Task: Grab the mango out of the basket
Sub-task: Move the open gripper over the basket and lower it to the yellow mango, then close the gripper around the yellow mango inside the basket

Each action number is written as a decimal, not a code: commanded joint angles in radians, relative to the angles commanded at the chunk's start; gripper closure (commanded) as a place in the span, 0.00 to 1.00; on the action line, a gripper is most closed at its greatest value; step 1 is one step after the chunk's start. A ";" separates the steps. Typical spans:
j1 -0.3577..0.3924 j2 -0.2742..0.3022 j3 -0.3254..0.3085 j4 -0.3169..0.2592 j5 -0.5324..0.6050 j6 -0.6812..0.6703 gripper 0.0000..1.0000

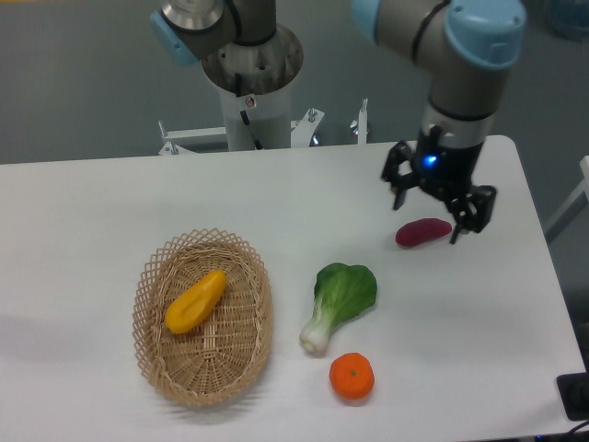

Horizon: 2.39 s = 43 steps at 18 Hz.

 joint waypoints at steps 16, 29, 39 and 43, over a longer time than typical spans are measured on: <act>-0.298 -0.058 -0.245 0.305 0.015 -0.318 0.00; -0.453 -0.179 -0.276 0.319 0.117 -0.317 0.00; -0.468 -0.189 -0.287 0.325 0.117 -0.382 0.00; -0.470 -0.199 -0.291 0.370 0.120 -0.412 0.00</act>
